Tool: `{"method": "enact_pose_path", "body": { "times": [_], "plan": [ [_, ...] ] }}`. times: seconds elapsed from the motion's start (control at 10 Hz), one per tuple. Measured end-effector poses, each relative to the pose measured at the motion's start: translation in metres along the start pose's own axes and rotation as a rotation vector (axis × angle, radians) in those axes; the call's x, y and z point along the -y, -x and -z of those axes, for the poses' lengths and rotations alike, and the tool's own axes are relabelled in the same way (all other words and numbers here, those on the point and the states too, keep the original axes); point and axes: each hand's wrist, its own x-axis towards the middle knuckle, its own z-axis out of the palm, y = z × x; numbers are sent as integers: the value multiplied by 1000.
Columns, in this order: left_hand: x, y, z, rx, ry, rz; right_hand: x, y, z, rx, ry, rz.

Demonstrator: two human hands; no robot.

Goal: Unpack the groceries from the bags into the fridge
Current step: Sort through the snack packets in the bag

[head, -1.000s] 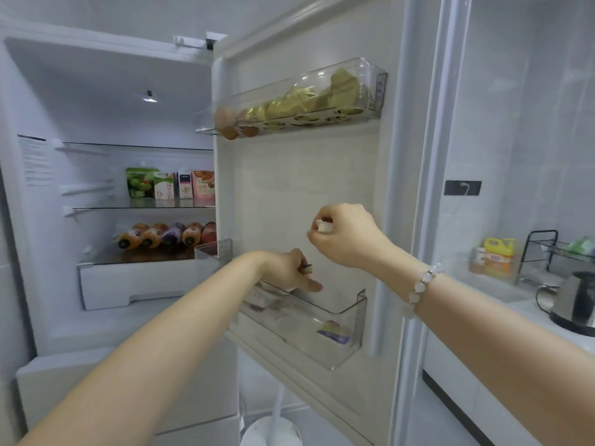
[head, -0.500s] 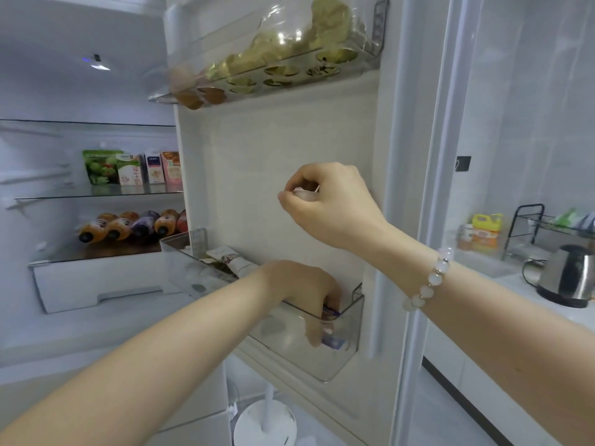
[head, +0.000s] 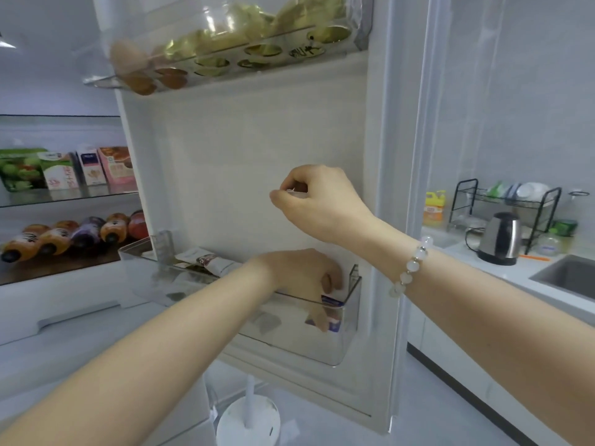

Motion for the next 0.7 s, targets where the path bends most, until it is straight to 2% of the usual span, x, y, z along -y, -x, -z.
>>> {"method": "enact_pose_path", "body": {
  "times": [0.1, 0.2, 0.3, 0.4, 0.5, 0.6, 0.7],
  "plan": [
    [36, -7, 10, -36, 235, 13, -1, 7, 1, 5, -4, -5],
    [67, 4, 25, -99, 391, 14, -6, 13, -3, 121, 142, 44],
    [86, 17, 32, -111, 430, 24, -12, 18, -13, 452, 349, 42],
    [103, 14, 23, -102, 387, 150, -20, 22, -20, 579, 587, 57],
    [108, 13, 5, -145, 405, 186, -21, 23, -22, 579, 690, 54],
    [109, 15, -13, -259, 342, 206, -21, 21, -28, 685, 784, 18],
    [109, 21, -26, -407, 422, 200, -25, 20, -37, 764, 851, -19]
  ]
}}
